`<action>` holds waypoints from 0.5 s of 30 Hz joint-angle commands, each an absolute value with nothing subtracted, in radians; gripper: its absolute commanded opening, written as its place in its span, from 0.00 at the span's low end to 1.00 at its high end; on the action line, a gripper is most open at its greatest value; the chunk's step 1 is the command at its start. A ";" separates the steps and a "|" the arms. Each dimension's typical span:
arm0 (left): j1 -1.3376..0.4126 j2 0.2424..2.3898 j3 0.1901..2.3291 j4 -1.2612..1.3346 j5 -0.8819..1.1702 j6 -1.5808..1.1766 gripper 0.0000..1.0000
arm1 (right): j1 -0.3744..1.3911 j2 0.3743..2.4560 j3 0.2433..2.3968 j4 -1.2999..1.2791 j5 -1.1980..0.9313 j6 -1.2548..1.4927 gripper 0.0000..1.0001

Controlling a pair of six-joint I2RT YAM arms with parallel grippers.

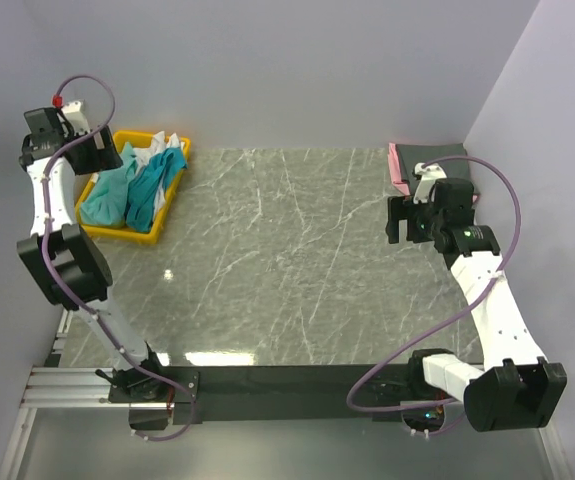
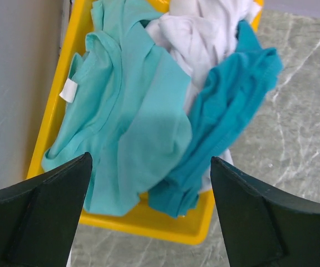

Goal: Fold and stack the t-shirts
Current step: Grab the tshirt from the pile

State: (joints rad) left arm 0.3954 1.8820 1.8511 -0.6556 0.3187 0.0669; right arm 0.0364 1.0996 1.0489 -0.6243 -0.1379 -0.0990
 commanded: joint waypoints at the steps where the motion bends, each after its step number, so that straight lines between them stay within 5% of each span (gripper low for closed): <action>1: 0.408 1.954 1.939 -0.650 0.387 0.066 0.92 | 0.034 1.108 1.078 -0.630 -0.150 -0.115 1.00; 10: 0.408 2.063 1.918 -0.598 0.399 0.057 0.88 | 0.034 1.129 1.049 -0.621 -0.150 -0.123 1.00; 15: 0.417 2.079 1.910 -0.559 0.371 0.018 0.68 | 0.034 1.135 1.049 -0.621 -0.146 -0.120 1.00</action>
